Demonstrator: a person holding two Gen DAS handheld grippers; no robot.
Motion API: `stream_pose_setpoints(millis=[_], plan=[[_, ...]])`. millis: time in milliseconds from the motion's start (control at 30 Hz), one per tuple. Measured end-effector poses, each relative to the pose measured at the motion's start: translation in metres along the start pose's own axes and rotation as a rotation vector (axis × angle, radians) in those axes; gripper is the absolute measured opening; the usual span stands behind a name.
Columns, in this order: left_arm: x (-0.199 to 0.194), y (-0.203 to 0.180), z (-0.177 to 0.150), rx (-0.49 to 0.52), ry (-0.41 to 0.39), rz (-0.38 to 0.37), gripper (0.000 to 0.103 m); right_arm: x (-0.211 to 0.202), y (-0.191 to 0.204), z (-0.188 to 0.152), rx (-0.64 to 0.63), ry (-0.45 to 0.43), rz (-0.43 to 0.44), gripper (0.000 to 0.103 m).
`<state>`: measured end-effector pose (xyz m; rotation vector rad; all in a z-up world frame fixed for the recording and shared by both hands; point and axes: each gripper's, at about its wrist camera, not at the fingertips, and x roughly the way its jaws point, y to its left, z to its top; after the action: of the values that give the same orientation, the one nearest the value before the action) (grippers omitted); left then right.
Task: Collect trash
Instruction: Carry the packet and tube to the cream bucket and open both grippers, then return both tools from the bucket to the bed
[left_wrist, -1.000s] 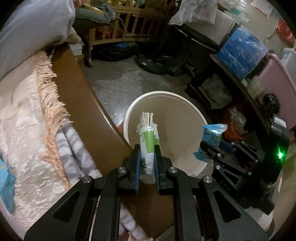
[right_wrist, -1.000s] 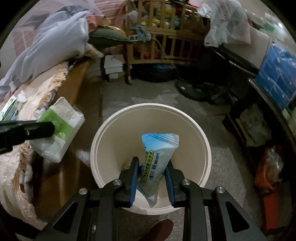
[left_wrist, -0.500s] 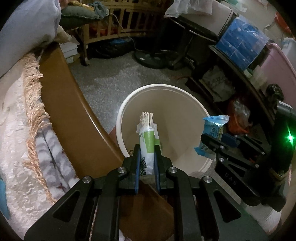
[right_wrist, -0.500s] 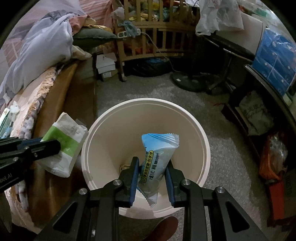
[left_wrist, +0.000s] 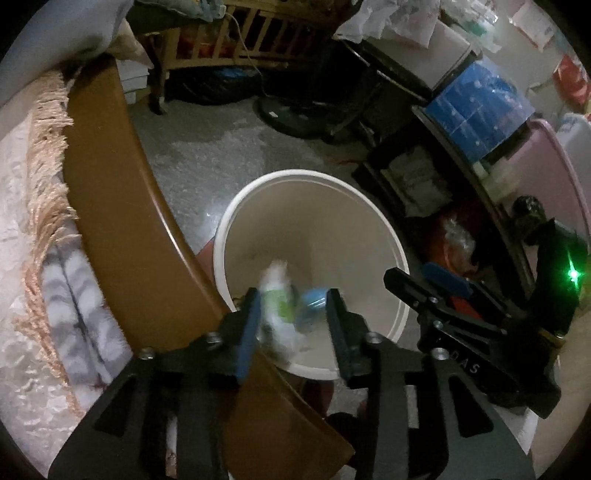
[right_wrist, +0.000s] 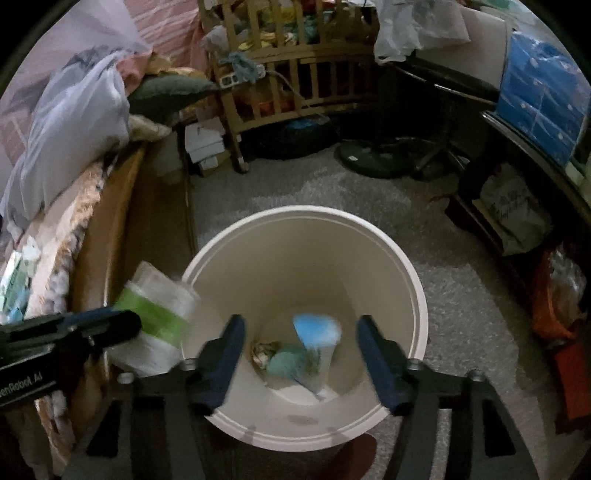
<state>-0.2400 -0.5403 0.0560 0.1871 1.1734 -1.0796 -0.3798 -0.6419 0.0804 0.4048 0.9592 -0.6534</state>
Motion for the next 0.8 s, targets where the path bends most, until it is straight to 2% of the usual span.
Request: stream_pose_setpoints(millis=[133, 267, 400, 600, 800], plan=[[-0.009, 0.000, -0.002, -0.003, -0.006, 0.006, 0.037, -0.001, 0.000, 0.000, 0.011, -0.001, 0.000, 0.064], [-0.026, 0.000, -0.009, 0.010, -0.030, 0.056, 0.037, -0.003, 0.006, 0.001, 0.000, -0.003, 0.027, 0.064], [-0.046, 0.007, -0.017, 0.015, -0.065, 0.120, 0.037, -0.011, 0.021, 0.000, -0.043, -0.041, 0.049, 0.064], [-0.085, 0.030, -0.034, 0.001, -0.119, 0.218, 0.037, -0.024, 0.051, -0.004, -0.091, -0.085, 0.122, 0.064], [-0.126, 0.064, -0.056, -0.043, -0.166, 0.294, 0.037, -0.044, 0.098, -0.009, -0.165, -0.116, 0.173, 0.064]])
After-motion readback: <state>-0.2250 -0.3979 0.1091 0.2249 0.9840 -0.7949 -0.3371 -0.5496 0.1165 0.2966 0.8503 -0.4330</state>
